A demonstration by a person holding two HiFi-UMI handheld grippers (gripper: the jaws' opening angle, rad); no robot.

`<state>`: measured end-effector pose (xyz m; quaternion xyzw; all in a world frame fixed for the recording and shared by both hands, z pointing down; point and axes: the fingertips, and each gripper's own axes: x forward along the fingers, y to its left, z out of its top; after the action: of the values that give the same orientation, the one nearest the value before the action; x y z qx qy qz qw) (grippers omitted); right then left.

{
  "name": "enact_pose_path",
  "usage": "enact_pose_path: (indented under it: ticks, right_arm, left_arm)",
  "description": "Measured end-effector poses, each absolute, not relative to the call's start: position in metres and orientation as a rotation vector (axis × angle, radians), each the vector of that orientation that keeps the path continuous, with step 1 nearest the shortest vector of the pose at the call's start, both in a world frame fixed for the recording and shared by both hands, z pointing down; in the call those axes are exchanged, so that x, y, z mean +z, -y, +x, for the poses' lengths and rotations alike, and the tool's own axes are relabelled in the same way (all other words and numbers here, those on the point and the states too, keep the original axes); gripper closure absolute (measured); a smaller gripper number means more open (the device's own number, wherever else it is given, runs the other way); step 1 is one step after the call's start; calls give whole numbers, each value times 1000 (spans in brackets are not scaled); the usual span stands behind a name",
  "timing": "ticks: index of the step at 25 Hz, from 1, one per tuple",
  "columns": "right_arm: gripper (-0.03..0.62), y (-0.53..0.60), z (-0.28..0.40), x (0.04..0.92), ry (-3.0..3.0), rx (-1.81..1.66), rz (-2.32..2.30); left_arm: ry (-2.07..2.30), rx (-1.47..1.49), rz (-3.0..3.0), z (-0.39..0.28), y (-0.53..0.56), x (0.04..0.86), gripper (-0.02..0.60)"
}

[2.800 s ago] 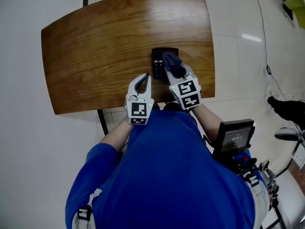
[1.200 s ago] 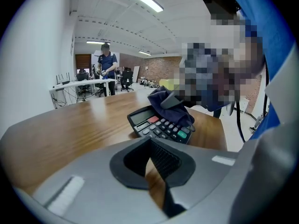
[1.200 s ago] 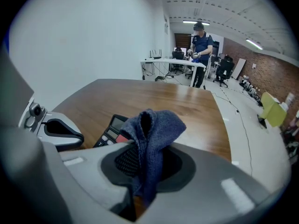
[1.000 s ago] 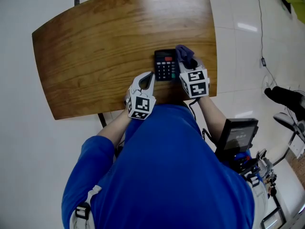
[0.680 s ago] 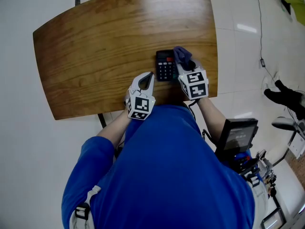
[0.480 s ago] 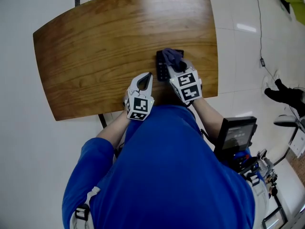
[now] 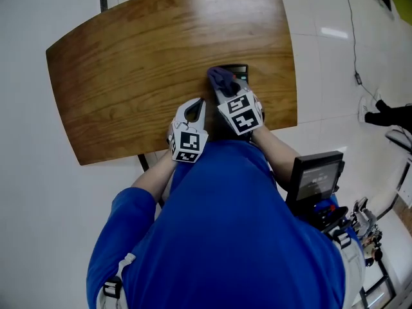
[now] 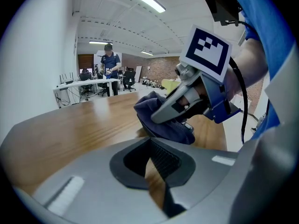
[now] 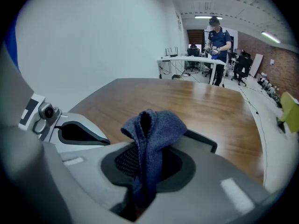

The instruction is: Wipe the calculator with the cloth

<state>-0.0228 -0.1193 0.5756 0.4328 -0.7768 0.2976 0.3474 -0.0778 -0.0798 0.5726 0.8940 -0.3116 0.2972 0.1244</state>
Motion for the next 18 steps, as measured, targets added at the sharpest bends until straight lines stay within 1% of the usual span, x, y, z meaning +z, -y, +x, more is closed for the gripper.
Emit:
enact_pose_path:
  ticks: [13, 18]
  right_arm:
    - [526, 119, 66, 592, 1860, 819, 1332]
    - [526, 114, 80, 596, 1828, 848, 1366]
  left_arm:
    - [867, 885, 2636, -69, 86, 586, 575]
    - [874, 900, 2635, -71, 87, 590, 575]
